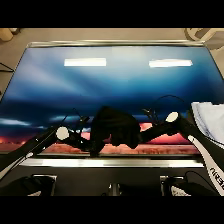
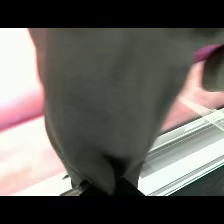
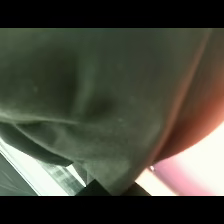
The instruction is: Fold the shirts.
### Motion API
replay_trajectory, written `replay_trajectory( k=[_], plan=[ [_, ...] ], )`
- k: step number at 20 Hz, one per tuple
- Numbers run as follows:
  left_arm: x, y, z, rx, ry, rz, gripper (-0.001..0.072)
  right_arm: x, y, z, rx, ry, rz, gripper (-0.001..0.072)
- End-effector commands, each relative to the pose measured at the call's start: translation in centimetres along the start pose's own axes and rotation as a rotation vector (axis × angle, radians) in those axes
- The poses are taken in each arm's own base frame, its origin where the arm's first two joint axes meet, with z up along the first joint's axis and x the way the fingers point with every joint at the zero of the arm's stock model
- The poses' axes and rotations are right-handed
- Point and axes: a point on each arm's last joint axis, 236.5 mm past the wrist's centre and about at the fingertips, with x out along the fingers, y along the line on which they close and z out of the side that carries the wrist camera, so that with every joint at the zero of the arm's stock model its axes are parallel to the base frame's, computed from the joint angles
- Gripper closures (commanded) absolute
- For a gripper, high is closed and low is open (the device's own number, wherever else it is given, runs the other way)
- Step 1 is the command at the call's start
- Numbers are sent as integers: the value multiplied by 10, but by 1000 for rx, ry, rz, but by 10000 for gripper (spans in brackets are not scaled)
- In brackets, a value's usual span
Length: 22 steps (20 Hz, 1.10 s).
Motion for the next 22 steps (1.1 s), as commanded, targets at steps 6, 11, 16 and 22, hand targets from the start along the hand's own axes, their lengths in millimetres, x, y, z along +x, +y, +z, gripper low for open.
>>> replay_trajectory(
  k=[6,11,16,22],
  plan=[
    [-237,25,118,355,-439,543,685,-224,1,124,-480,-360,-687,698],
    [-532,-41,102,195,-1222,500,685,-530,171,98,-631,-1061,-1246,697],
    [-615,-98,44,265,-1536,303,685,-557,218,33,-581,-1214,-1208,697],
    [-587,-87,46,271,-1421,342,684,-558,225,31,-590,-1239,-1194,697]
  ],
)
